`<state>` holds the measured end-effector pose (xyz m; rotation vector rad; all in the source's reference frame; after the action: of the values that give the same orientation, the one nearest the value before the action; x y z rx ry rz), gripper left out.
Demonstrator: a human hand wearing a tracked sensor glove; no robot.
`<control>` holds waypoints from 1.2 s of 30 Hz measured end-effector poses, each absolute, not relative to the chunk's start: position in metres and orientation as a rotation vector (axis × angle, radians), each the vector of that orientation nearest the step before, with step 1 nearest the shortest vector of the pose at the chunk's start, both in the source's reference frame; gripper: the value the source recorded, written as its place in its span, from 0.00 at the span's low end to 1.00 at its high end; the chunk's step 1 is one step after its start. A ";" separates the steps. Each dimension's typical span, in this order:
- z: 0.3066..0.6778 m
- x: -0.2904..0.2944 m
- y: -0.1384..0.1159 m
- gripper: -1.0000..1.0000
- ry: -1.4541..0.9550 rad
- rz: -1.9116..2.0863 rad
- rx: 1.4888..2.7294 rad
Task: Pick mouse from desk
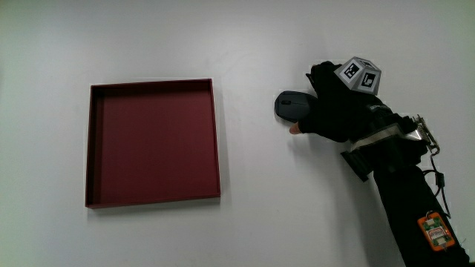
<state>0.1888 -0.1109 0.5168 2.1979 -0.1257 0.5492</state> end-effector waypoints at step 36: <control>0.509 0.177 -0.114 1.00 -0.172 0.432 2.338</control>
<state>0.1767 -0.1145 0.5093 2.3384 -0.1720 0.4315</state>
